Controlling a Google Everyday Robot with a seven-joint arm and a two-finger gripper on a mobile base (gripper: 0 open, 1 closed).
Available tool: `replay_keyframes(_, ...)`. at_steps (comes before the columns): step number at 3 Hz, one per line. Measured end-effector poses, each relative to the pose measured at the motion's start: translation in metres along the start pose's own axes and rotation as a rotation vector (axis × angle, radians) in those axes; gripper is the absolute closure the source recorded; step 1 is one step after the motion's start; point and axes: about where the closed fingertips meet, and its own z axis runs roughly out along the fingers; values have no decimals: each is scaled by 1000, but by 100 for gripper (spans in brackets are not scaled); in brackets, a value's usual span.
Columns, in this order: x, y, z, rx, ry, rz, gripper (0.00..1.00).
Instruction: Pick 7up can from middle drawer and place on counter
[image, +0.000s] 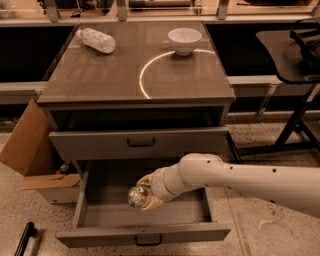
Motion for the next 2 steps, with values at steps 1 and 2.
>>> replay_keyframes(1,-8,-17,-36,28,7,-20,100)
replay_keyframes(2,-33,-47,-106,78,12,-69,100)
